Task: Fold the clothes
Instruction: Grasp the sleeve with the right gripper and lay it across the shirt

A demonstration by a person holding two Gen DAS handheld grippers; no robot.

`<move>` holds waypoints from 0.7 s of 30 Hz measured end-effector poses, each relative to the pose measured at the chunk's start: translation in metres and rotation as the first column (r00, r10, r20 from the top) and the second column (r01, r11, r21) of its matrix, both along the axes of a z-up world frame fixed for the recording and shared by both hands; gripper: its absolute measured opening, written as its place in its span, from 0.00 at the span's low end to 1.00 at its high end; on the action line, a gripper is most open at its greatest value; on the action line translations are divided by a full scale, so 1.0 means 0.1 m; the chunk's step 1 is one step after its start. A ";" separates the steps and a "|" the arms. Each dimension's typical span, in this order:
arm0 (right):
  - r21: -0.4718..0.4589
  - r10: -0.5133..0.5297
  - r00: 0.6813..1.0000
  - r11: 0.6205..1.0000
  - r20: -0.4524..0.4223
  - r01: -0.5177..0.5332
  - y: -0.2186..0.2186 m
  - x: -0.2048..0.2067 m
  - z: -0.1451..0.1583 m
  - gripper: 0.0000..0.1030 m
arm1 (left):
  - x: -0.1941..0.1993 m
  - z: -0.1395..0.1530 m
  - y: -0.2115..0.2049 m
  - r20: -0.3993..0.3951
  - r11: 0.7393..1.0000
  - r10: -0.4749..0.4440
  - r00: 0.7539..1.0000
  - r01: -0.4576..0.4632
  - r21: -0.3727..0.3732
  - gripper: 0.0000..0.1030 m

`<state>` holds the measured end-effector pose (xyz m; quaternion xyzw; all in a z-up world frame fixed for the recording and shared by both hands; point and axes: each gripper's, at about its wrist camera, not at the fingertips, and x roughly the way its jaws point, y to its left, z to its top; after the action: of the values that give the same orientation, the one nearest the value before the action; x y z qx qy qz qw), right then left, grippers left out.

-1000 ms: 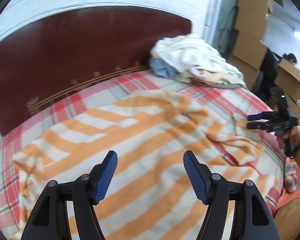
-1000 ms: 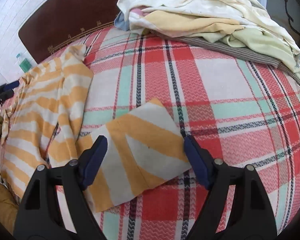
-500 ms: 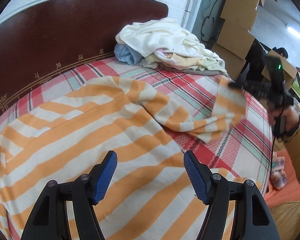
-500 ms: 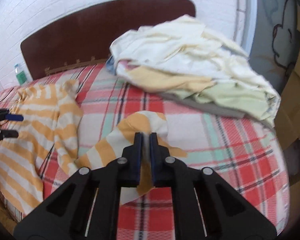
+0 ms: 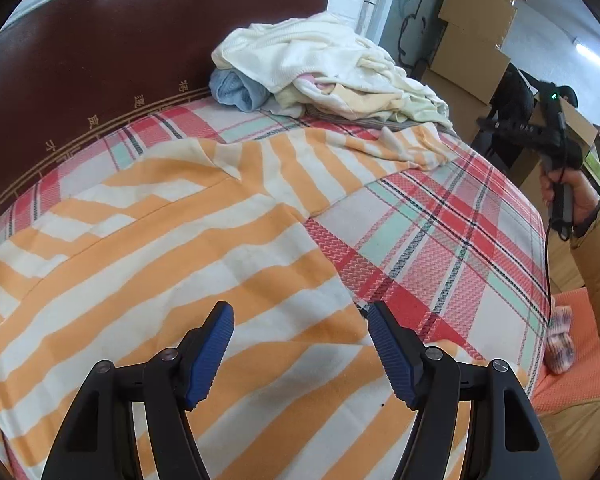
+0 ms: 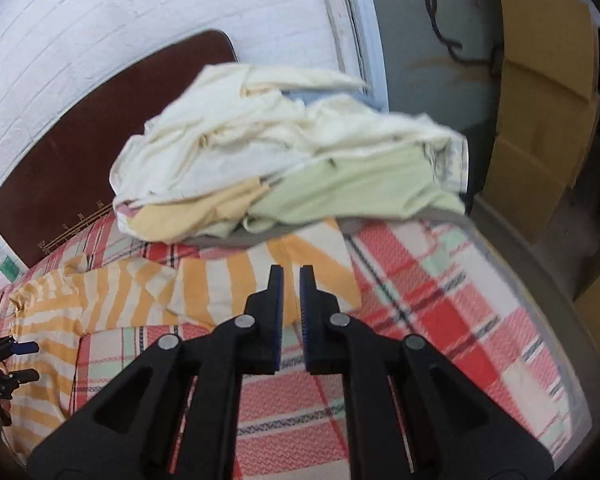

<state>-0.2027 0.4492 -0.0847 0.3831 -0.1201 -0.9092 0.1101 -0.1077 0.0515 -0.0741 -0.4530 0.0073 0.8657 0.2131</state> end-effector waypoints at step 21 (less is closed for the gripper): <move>-0.313 -0.165 0.984 0.933 0.068 0.178 -0.02 -0.43 -0.70 0.67 | -0.43 0.08 -0.17 -0.011 0.993 0.092 0.996 -0.091 0.069 0.69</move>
<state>-0.2459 0.4471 -0.1548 0.3669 -0.3003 -0.8760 0.0882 -0.1509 0.0343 -0.0665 -0.4389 -0.0418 0.8775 0.1886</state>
